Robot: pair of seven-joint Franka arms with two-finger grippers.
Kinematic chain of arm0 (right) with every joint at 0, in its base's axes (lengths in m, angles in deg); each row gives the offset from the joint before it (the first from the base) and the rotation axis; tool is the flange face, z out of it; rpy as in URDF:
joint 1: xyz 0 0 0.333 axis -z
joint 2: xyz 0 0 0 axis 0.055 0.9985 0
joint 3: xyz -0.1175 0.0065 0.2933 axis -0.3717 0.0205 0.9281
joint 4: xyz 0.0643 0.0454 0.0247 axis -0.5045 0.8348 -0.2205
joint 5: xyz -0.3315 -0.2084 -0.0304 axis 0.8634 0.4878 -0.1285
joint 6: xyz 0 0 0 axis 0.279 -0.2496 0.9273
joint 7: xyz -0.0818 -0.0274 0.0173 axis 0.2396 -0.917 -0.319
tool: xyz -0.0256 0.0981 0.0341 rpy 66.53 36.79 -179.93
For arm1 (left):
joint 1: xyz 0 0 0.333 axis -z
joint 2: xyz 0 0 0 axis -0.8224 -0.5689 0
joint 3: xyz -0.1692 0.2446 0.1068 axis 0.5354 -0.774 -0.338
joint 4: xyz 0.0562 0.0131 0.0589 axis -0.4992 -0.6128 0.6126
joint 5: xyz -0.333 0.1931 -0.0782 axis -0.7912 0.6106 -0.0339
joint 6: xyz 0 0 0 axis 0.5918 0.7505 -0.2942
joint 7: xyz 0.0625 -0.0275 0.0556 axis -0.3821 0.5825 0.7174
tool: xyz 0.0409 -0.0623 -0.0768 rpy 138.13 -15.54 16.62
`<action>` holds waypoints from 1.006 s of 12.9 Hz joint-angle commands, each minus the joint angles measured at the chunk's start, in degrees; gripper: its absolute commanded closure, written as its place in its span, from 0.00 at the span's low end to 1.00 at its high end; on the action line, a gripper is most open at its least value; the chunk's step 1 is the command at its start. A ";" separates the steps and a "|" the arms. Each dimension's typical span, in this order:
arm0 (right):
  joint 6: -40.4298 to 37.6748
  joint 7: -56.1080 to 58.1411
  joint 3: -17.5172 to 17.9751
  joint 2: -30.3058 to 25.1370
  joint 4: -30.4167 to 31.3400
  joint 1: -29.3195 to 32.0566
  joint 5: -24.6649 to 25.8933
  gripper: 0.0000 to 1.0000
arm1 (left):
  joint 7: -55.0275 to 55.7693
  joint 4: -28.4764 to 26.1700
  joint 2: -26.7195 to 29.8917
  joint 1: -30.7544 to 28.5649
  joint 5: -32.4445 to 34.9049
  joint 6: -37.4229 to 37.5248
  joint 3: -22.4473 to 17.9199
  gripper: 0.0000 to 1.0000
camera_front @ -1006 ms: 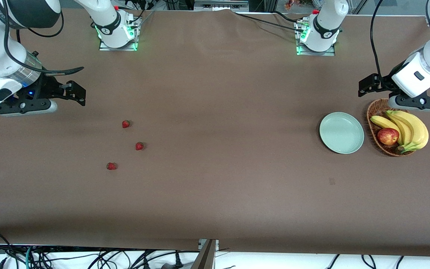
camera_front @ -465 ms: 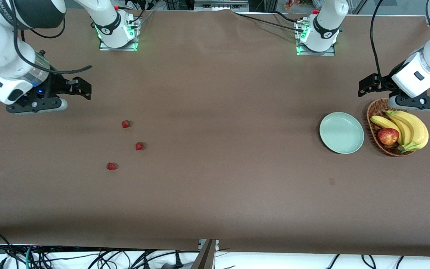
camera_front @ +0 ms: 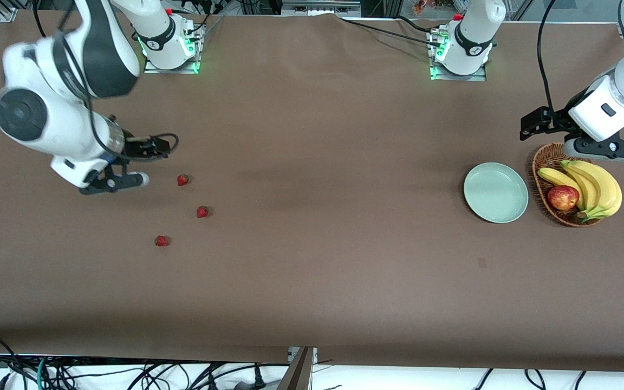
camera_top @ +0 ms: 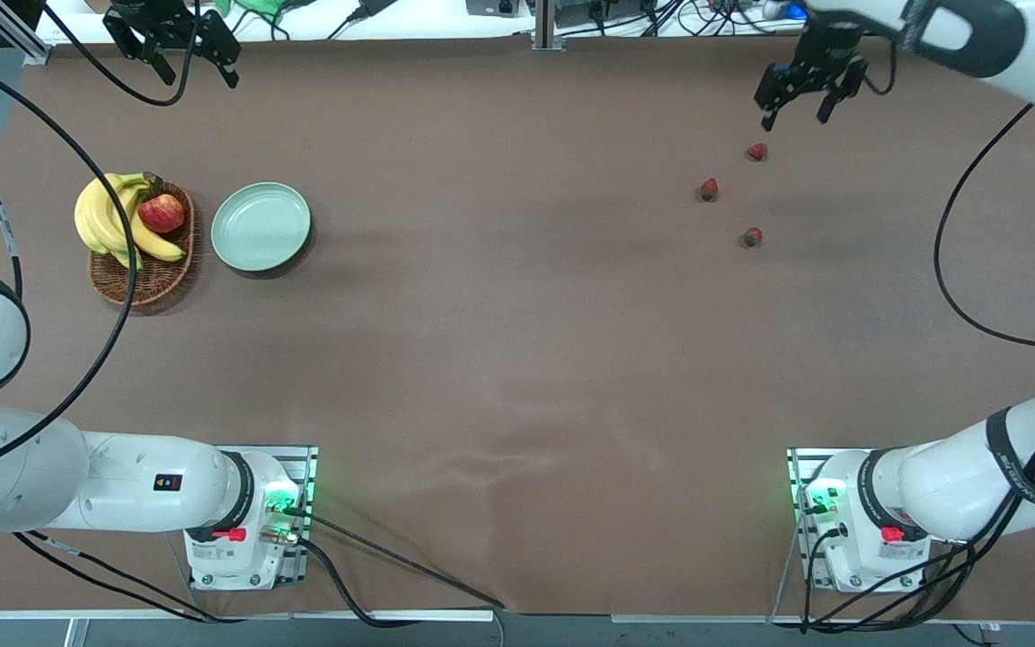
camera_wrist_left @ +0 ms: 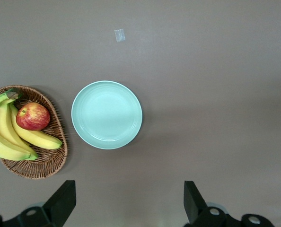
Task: Collect all strawberries into plate
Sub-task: 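Reach the right gripper down toward the nearest red strawberry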
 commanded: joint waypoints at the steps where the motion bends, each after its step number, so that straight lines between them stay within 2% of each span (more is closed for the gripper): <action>1: 12.08 -0.29 -0.09 -0.18 12.49 0.06 -1.72 0.00 | -0.94 1.13 -0.17 0.09 -1.05 0.96 -0.18 0.00; 3: 21.49 -0.29 -0.17 1.04 19.89 0.06 -1.72 0.00 | -0.94 1.22 -0.08 0.09 -0.96 0.96 -0.18 0.00; 5: 28.97 -0.29 -0.35 3.32 24.04 0.41 -1.72 0.01 | -0.94 1.31 -0.08 0.09 -0.96 0.96 -0.18 0.00; 11: 36.90 -0.29 -0.53 9.39 24.50 1.29 -3.29 0.06 | -0.94 2.01 1.32 -0.08 -0.87 2.63 -0.18 0.00; 13: 38.76 -0.29 -0.53 10.36 24.67 1.29 -3.30 0.13 | -0.94 2.10 1.50 -0.08 -0.87 2.19 -0.18 0.00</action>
